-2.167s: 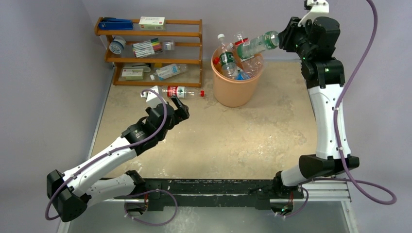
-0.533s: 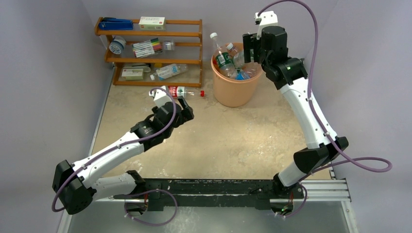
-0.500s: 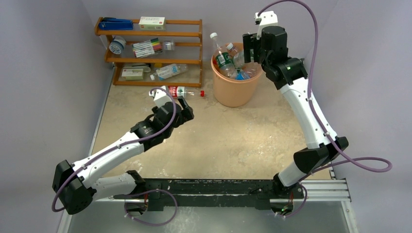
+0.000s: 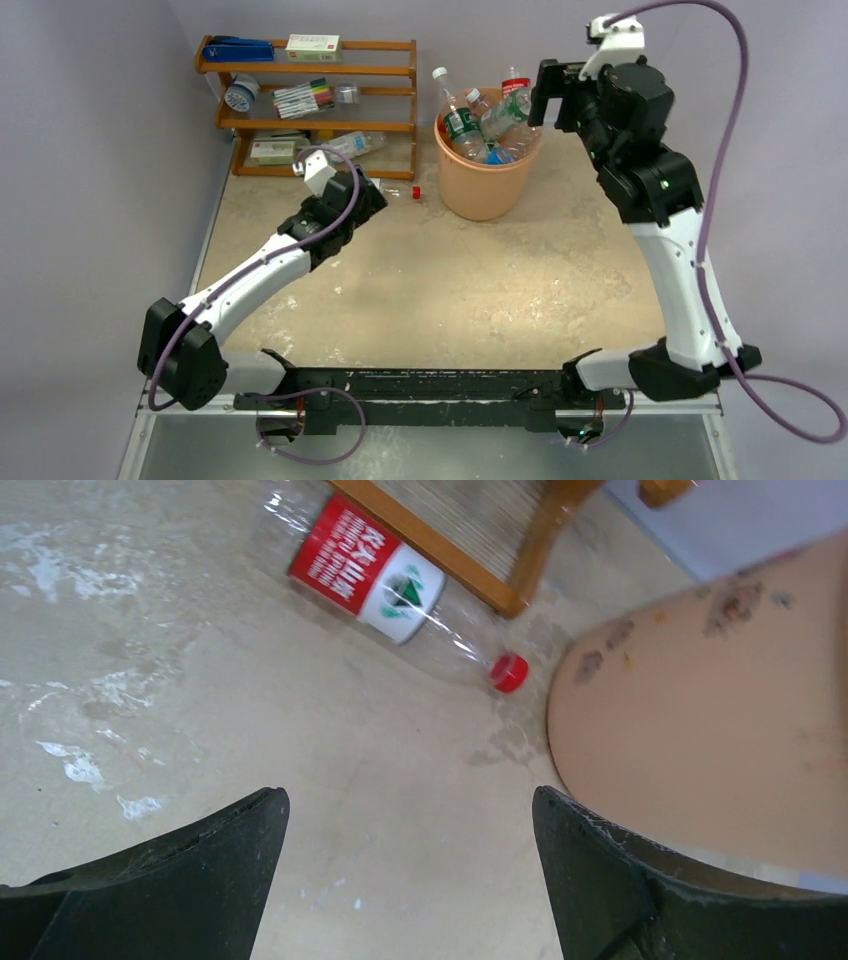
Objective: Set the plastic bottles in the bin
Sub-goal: Pick up the plastic bottle at the center of the board.
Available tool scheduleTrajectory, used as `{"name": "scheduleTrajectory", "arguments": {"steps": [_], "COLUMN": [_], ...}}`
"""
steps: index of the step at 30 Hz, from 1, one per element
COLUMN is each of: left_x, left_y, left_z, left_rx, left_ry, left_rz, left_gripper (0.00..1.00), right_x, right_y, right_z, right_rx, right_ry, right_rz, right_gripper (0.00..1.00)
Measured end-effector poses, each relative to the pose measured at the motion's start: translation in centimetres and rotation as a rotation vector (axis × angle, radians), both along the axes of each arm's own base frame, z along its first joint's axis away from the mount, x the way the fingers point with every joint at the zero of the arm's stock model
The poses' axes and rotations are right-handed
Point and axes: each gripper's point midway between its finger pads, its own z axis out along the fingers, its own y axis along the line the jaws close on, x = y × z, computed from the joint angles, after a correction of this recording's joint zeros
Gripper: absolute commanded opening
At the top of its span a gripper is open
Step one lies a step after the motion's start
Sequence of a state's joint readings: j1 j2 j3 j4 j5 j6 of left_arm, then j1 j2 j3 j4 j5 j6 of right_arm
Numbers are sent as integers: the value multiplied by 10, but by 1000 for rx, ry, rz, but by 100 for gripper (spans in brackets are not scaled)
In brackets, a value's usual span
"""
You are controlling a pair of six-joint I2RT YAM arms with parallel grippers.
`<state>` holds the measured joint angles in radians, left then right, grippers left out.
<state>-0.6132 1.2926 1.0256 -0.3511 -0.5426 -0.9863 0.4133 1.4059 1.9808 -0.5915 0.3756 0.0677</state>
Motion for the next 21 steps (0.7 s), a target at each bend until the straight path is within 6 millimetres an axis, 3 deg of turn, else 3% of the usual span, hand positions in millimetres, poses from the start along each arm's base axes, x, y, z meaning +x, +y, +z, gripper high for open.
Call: {"name": "scheduleTrajectory", "arguments": {"steps": [4,8,12,18,21], "left_x": [21,38,56,84,95], "left_y": [23,30,32,37,43], "left_z": [-17,-34,-53,-78,-95], "left_rx": [-49,-118,-211,-315,-329], "left_ry": [42,77,102,104,122], "left_rz": [86,141,192,275,317], "left_gripper": [92,92,92,92,92], "right_x": [-32,-51,-54,-54,-57], "right_y": [-3,5,23,48,54], "right_z": [13,12,0,-36,-40], "right_rx": [59,103,122,138,148], "right_ry": [-51,-63,-35,57,73], "right_rz": [51,132,222,338,371], "right_gripper": [100,100,100,100,100]}}
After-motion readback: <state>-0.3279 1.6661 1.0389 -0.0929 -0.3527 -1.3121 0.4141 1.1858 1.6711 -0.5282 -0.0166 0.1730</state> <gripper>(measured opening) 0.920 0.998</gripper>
